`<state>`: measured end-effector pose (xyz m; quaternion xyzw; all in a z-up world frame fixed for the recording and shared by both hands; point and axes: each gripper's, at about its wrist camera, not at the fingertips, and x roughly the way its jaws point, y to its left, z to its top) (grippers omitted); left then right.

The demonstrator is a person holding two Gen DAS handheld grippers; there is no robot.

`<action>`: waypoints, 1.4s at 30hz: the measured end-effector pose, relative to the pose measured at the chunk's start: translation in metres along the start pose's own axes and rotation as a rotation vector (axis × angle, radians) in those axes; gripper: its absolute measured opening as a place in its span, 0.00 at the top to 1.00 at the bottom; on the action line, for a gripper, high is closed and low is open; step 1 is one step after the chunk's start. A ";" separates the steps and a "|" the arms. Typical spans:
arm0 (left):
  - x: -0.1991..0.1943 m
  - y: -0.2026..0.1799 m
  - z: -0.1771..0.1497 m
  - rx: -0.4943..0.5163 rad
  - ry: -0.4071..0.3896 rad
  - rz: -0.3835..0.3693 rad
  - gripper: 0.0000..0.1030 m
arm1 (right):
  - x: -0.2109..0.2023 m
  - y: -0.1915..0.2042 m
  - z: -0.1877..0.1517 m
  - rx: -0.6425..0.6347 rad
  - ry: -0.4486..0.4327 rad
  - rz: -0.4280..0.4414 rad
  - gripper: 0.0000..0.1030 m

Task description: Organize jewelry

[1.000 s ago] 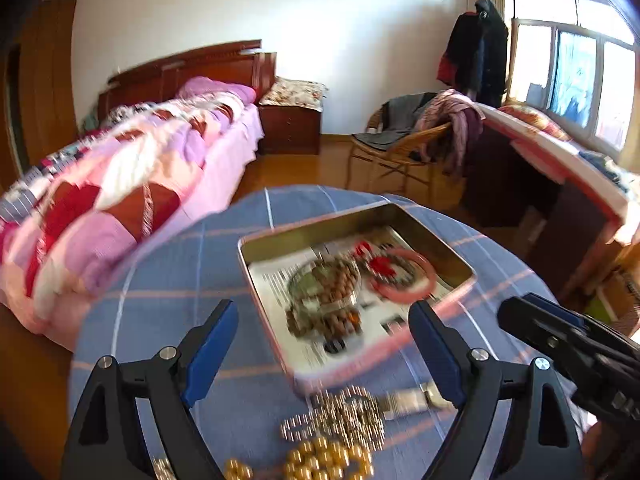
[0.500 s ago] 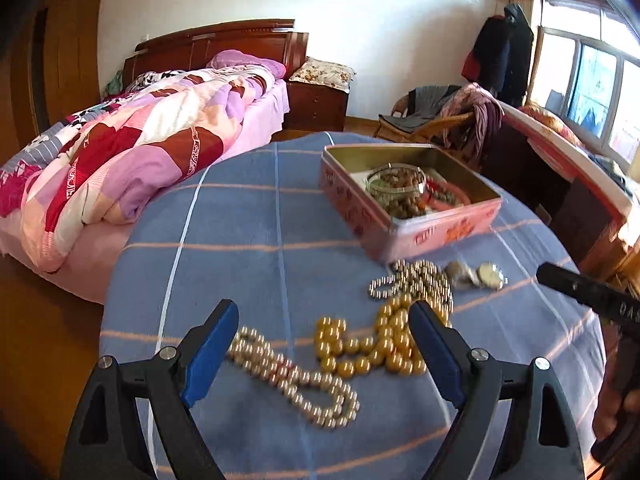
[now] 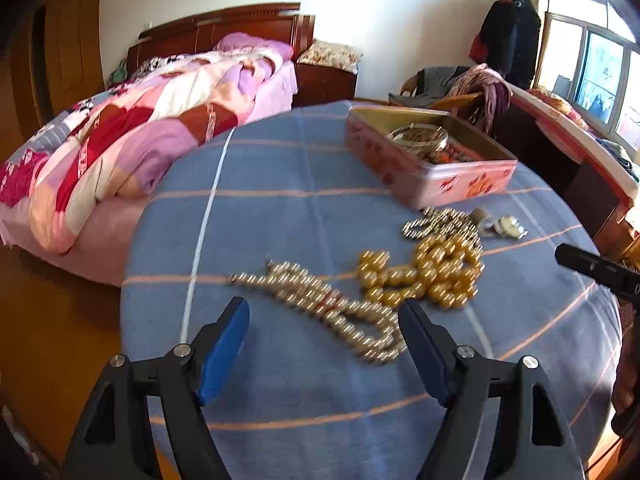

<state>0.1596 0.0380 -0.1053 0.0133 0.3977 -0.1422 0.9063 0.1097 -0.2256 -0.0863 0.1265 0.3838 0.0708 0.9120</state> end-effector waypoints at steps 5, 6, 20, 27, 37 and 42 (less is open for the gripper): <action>0.007 0.002 0.003 -0.059 0.011 0.014 0.25 | 0.006 0.002 -0.001 0.005 0.015 0.011 0.42; 0.010 0.004 0.006 -0.084 0.015 0.017 0.25 | 0.007 0.003 -0.001 0.003 0.015 0.011 0.42; 0.010 0.009 0.008 0.053 0.087 0.100 0.45 | 0.004 -0.008 0.001 0.038 0.011 0.004 0.42; 0.007 0.014 0.010 0.022 0.106 0.092 0.46 | 0.008 -0.004 0.001 0.019 0.017 0.008 0.42; 0.021 -0.008 0.011 0.063 0.140 0.064 0.80 | 0.005 -0.010 0.001 0.037 0.017 0.004 0.42; 0.016 0.018 0.009 0.095 0.117 -0.020 0.85 | 0.003 -0.015 0.003 0.046 0.010 0.003 0.42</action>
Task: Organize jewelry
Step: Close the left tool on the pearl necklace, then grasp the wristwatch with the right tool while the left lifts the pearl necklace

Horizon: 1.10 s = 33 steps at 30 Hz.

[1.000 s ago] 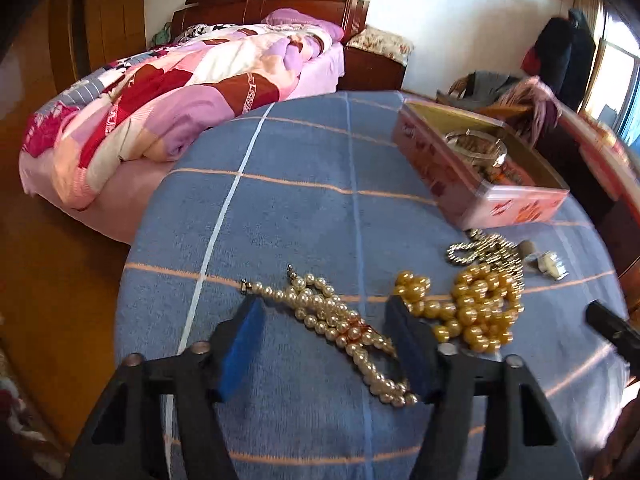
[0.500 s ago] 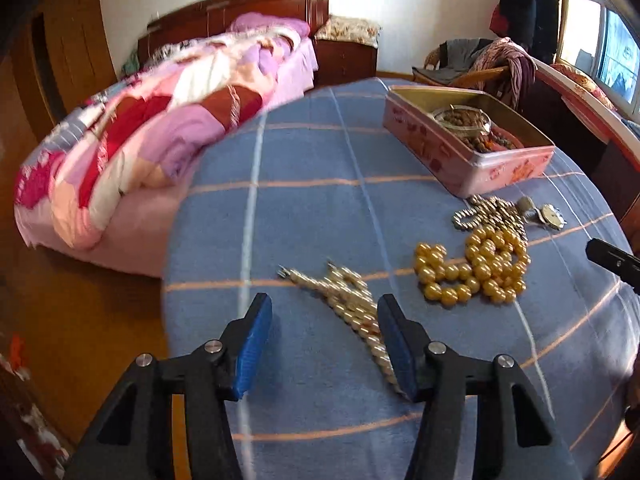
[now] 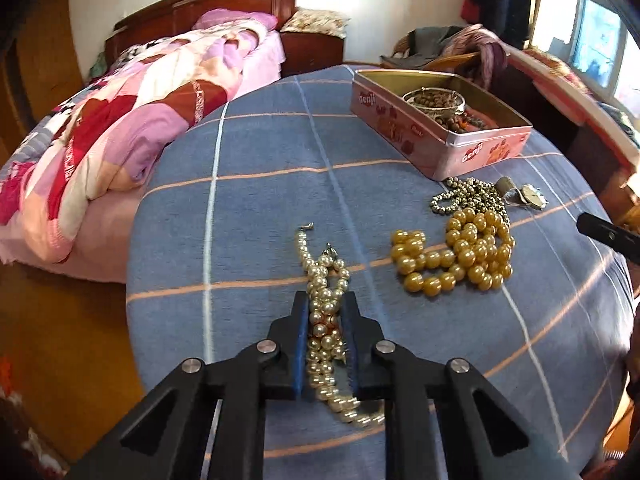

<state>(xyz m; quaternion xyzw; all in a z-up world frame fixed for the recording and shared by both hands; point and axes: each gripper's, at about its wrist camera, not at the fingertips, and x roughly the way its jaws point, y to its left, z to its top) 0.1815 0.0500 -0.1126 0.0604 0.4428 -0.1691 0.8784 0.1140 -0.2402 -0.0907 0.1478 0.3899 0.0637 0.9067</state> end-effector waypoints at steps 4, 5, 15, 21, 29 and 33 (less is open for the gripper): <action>-0.003 -0.002 -0.002 -0.003 -0.006 -0.003 0.82 | 0.004 -0.001 0.003 -0.023 0.008 -0.017 0.42; -0.002 -0.004 -0.002 -0.001 -0.004 0.000 0.79 | 0.005 -0.001 0.006 -0.038 0.007 -0.025 0.42; 0.002 -0.015 0.000 0.012 -0.007 0.022 0.63 | 0.050 0.020 0.038 -0.322 0.099 -0.041 0.42; 0.001 -0.013 -0.003 -0.002 -0.029 0.026 0.67 | 0.073 0.032 0.041 -0.440 0.188 -0.011 0.39; 0.001 -0.008 -0.003 -0.036 -0.035 0.035 0.84 | 0.050 0.037 0.017 -0.441 0.185 -0.057 0.64; 0.000 -0.007 -0.004 -0.052 -0.041 0.027 0.85 | 0.039 0.037 0.007 -0.345 0.192 -0.042 0.64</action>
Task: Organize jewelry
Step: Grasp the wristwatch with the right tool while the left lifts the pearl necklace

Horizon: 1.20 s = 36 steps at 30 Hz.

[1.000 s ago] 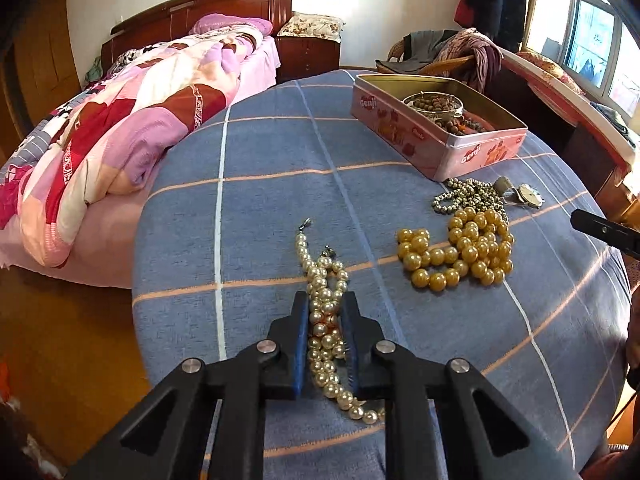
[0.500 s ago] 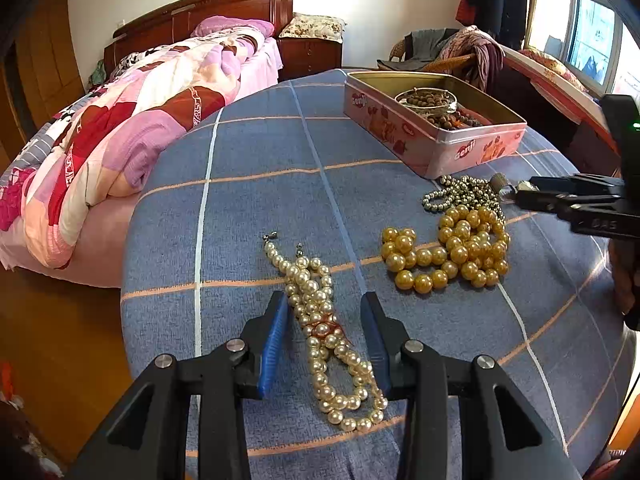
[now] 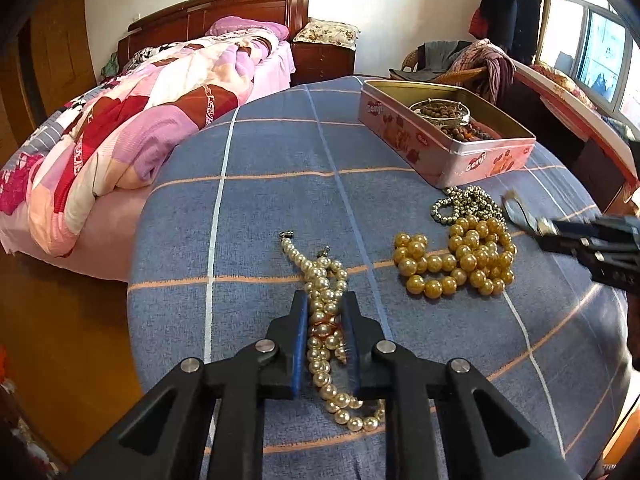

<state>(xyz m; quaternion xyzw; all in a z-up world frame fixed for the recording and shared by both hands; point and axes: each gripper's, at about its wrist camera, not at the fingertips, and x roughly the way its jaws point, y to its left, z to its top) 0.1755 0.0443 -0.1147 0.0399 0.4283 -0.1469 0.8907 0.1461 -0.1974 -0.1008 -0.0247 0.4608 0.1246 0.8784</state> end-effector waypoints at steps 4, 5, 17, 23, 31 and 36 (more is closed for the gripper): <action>0.000 -0.002 -0.001 0.010 -0.002 0.002 0.84 | -0.005 0.007 -0.008 0.030 0.003 0.006 0.64; -0.001 -0.002 -0.001 0.007 -0.002 0.005 0.84 | -0.006 0.009 -0.009 0.030 0.006 0.011 0.63; 0.000 -0.009 -0.001 -0.007 -0.007 0.057 0.85 | 0.004 0.027 -0.008 -0.067 -0.016 -0.056 0.66; -0.001 -0.013 0.000 -0.029 0.007 0.062 0.87 | -0.001 0.022 -0.011 -0.003 -0.011 -0.039 0.66; -0.020 -0.018 0.003 -0.044 -0.046 -0.022 0.88 | -0.031 0.012 -0.009 0.110 -0.087 0.022 0.66; -0.036 -0.017 0.012 -0.051 -0.097 -0.057 0.89 | -0.053 0.011 -0.001 0.150 -0.162 0.024 0.66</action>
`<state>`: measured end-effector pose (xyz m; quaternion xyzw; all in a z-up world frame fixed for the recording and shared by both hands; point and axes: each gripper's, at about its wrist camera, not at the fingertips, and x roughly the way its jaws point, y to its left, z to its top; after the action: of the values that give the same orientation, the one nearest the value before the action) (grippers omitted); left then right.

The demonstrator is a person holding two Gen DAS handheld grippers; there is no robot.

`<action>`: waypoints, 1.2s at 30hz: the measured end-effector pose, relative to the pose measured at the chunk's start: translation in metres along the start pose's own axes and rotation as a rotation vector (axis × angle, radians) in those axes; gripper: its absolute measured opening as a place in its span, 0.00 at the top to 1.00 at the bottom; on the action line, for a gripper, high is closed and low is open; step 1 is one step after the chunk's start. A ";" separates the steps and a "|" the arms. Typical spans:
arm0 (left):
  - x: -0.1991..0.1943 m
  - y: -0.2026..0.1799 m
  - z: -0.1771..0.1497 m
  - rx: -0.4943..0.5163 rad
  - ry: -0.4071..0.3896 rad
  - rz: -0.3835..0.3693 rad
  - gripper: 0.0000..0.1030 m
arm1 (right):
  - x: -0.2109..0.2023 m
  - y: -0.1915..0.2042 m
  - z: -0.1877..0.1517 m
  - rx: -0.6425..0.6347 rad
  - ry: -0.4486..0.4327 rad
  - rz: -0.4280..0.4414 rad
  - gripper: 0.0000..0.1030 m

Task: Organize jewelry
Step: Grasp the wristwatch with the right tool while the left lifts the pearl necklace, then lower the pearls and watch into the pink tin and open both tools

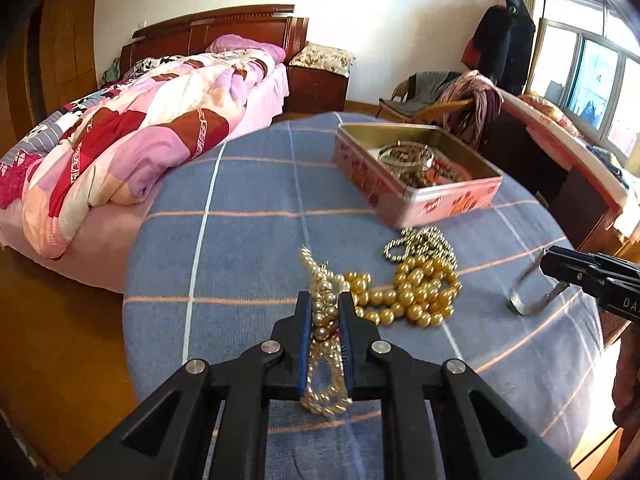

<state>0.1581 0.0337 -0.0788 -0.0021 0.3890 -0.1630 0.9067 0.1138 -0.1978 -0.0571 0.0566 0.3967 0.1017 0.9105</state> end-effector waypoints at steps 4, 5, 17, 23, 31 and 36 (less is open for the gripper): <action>-0.007 -0.003 0.006 -0.001 -0.021 -0.015 0.89 | -0.007 -0.001 0.006 0.008 -0.039 0.009 0.66; -0.008 -0.005 0.007 0.000 -0.025 -0.019 0.89 | -0.008 -0.001 0.007 0.007 -0.046 0.008 0.66; -0.012 -0.031 0.030 0.043 -0.073 -0.077 0.89 | -0.023 -0.015 0.030 0.033 -0.135 0.005 0.66; -0.007 -0.046 0.048 0.054 -0.108 -0.113 0.89 | -0.032 -0.023 0.054 0.044 -0.212 -0.015 0.66; 0.009 -0.069 0.096 0.069 -0.203 -0.154 0.89 | -0.022 -0.033 0.100 0.073 -0.315 -0.044 0.66; 0.038 -0.079 0.113 0.062 -0.204 -0.169 0.89 | 0.004 -0.042 0.109 0.092 -0.318 -0.071 0.66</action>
<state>0.2394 -0.0668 -0.0168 -0.0231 0.2882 -0.2497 0.9241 0.2029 -0.2397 0.0064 0.0994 0.2536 0.0408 0.9613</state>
